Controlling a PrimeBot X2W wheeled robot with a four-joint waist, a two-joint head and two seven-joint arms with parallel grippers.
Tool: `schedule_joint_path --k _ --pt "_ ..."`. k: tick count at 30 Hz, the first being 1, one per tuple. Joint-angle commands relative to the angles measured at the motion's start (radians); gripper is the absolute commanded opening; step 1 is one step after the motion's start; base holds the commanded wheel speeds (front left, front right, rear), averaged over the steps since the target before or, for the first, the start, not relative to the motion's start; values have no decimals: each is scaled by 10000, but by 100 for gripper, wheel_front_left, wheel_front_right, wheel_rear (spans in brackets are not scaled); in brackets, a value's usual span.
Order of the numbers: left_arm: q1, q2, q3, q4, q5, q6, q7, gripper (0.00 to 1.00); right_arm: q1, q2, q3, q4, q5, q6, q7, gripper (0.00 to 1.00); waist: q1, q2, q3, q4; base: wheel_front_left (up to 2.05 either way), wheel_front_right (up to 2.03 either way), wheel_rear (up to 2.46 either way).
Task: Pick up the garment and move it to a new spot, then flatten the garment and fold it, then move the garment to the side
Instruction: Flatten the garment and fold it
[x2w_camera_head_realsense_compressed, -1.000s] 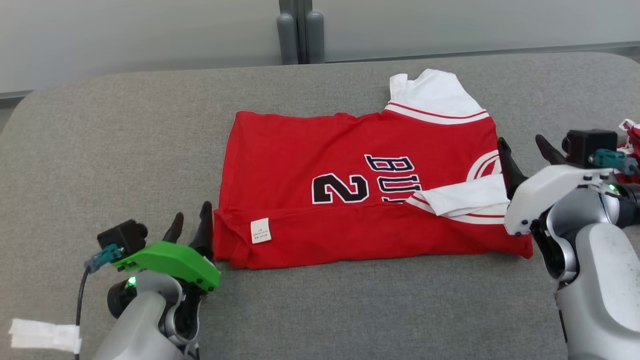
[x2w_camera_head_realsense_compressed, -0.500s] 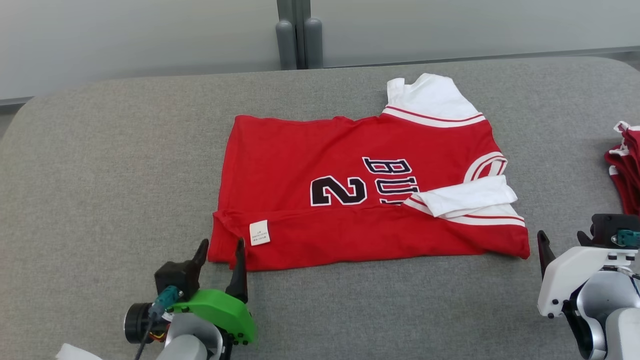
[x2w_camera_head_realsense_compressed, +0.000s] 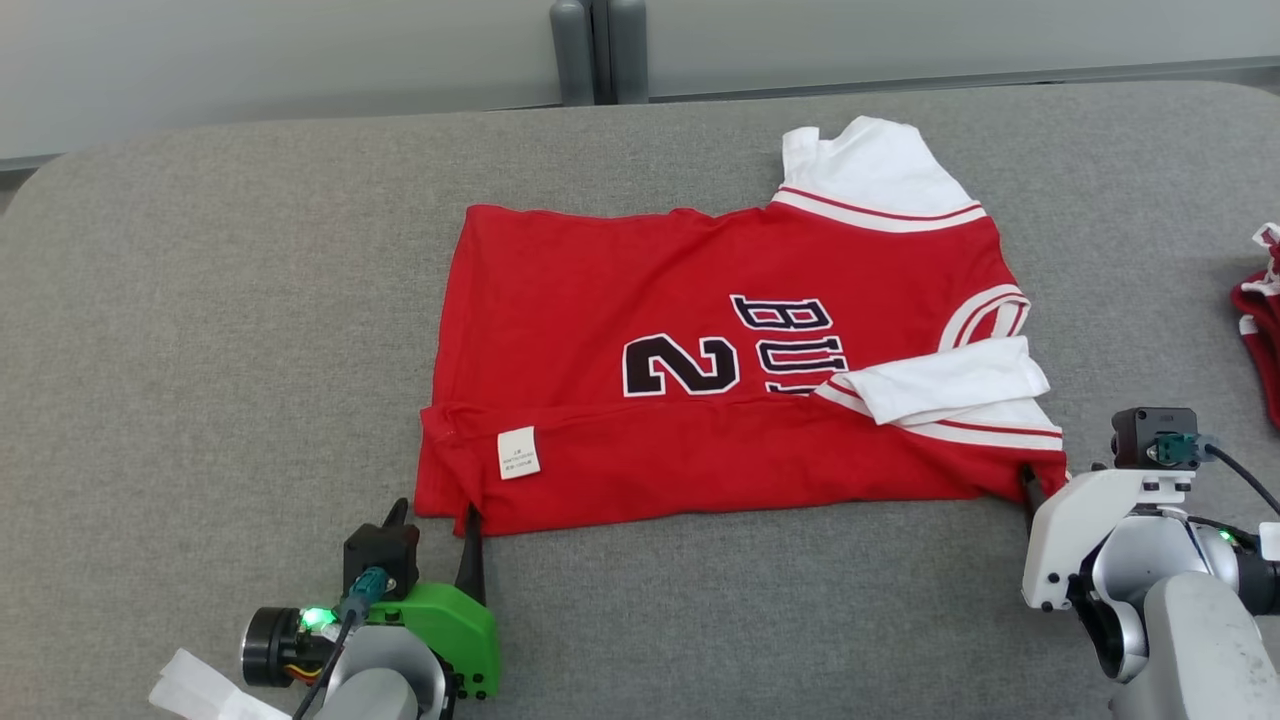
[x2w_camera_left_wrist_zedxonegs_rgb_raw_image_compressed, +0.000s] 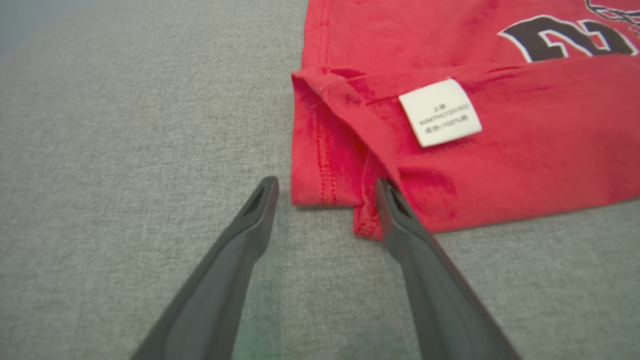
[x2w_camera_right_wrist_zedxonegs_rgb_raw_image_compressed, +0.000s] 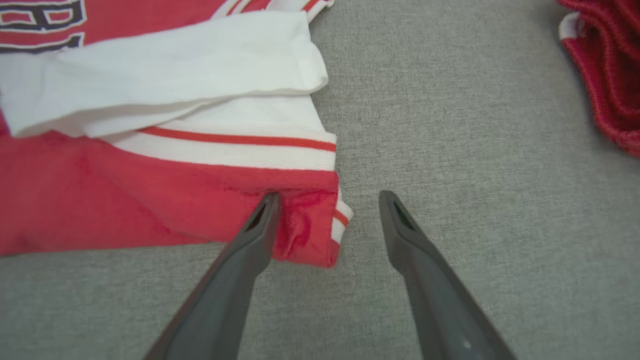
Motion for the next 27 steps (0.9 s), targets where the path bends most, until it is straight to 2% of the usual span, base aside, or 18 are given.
schedule_joint_path --k 1,4,9,14,23,27 --pt "-179 -34 -31 42 135 -66 -70 100 -197 -16 -23 203 10 -10 -141 100 0 0 31 66 0 0 0" --pt "-166 -55 -23 -219 269 -116 -128 100 -373 -15 10 638 137 -10 -411 100 0 0 -15 157 0 0 0" --pt "165 -19 134 -1156 549 151 -162 100 -478 -16 -77 879 58 -10 -642 100 0 0 -132 192 0 0 0" --pt "553 -115 -144 -1726 713 -13 -128 100 -411 -15 -198 1006 9 -10 -717 100 0 0 -211 234 0 0 0" --pt "-43 -59 -451 -507 932 30 230 100 -497 -14 88 1196 186 -10 -762 100 0 0 -46 141 0 0 0" --pt "-316 -103 -257 115 899 217 96 100 -506 -12 261 1302 164 -10 -690 100 0 0 41 78 0 0 0"
